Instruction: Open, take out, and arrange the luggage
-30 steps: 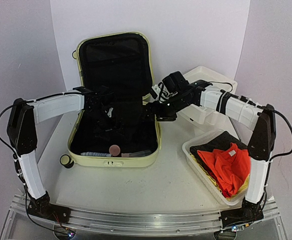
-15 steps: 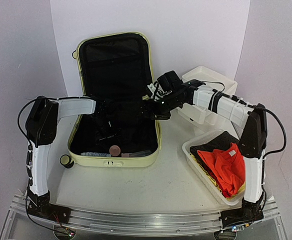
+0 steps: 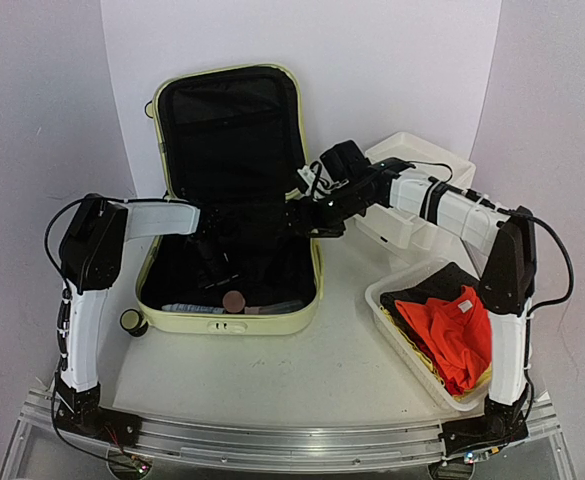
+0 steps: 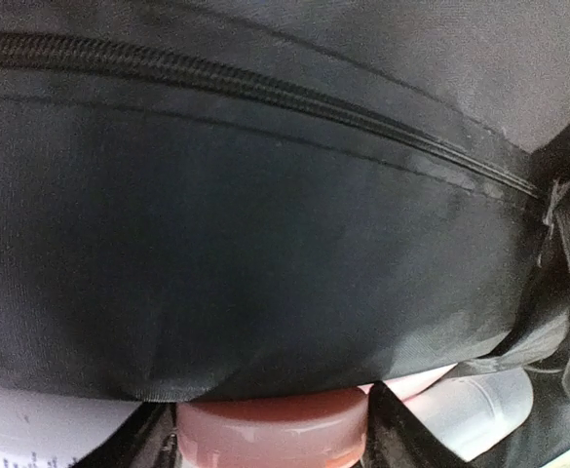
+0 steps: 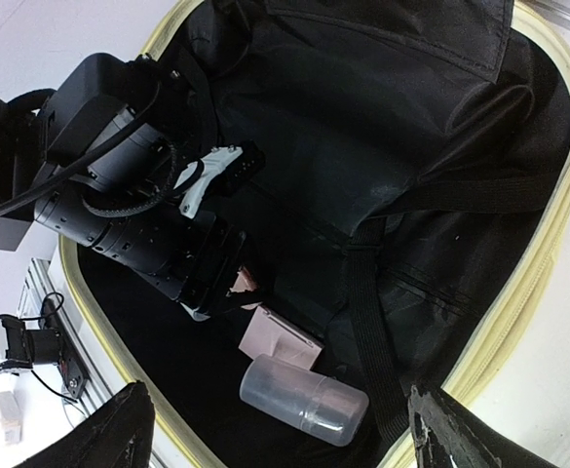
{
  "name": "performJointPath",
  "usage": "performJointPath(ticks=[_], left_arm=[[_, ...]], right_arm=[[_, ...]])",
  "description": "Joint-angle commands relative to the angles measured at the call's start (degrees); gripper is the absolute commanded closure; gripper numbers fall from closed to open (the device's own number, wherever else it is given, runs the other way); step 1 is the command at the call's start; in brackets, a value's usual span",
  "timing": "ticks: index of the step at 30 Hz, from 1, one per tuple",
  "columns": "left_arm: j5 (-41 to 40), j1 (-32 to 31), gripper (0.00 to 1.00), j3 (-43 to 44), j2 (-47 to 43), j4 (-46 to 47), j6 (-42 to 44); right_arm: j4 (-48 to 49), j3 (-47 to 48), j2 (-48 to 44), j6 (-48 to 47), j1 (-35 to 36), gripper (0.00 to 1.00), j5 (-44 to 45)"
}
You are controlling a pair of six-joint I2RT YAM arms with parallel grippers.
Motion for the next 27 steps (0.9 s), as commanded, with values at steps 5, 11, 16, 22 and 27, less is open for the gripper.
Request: performJointPath(ticks=[5,11,16,22,27], left_arm=[[-1.6,0.1,0.54,1.9,-1.8,-0.1,0.2],[1.9,0.3,0.53,7.4,-4.0,0.0,2.9],[10.5,1.8,0.52,12.8,-4.2,0.0,0.9],[19.1,3.0,0.51,19.8,-2.4,1.4,-7.5],[26.8,3.1,0.51,18.7,-2.3,15.4,-20.2]], right_arm=[[1.3,3.0,1.9,-0.7,-0.7,0.11,-3.3],[1.3,3.0,2.5,-1.9,-0.7,0.11,-7.7],[1.4,-0.5,1.7,-6.0,-0.7,0.11,-8.4],[3.8,-3.2,0.7,-6.1,-0.6,0.09,-10.0],[5.5,-3.6,-0.1,-4.5,-0.8,0.03,-9.5]])
